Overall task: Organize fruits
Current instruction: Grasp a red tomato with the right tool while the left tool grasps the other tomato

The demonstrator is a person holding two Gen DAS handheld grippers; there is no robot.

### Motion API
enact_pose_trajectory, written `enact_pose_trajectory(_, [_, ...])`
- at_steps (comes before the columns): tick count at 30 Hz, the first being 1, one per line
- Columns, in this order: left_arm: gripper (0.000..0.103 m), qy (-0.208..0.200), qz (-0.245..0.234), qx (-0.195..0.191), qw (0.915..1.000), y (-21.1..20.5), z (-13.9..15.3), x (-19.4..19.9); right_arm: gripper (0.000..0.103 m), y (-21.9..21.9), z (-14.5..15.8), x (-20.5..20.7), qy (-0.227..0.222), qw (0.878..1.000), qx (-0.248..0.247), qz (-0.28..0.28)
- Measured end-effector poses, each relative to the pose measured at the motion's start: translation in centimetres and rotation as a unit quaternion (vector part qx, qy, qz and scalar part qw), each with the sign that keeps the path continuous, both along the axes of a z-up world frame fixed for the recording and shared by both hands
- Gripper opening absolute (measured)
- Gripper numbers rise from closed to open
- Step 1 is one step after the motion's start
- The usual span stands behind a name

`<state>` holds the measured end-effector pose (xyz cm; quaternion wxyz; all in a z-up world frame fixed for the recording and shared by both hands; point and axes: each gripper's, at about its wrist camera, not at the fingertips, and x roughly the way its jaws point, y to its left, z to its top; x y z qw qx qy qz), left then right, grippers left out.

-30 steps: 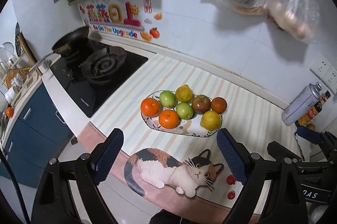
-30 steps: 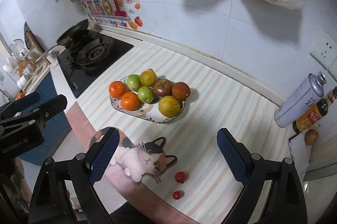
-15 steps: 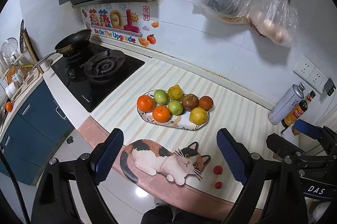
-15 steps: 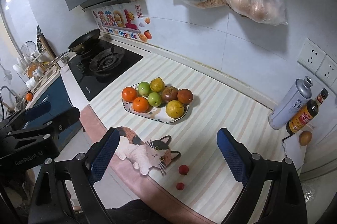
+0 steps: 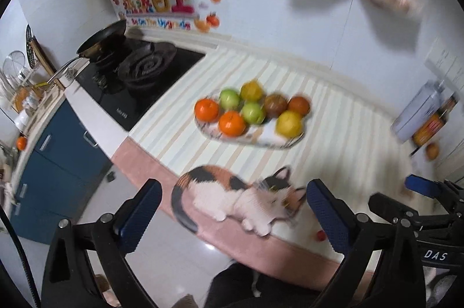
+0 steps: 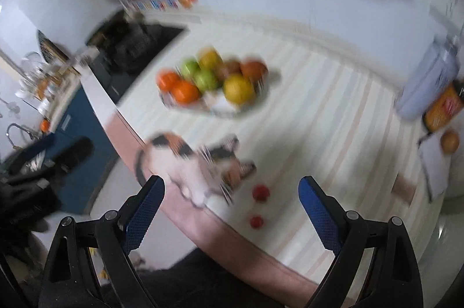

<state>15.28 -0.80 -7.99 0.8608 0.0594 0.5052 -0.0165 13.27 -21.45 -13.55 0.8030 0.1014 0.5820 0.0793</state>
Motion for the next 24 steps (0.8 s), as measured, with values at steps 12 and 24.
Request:
enact_pose_trajectory(12, [0.102, 0.137, -0.019, 0.066, 0.9882, -3.1, -12.8, 1.5, 0.051, -0.6, -16.7, -1.3, 0.13, 0.991, 0.041, 0.0])
enact_pose_trajectory(24, [0.102, 0.187, -0.027, 0.039, 0.9812, -6.1, -17.1, 2.0, 0.026, -1.7, -18.2, -2.7, 0.108, 0.993, 0.047, -0.009])
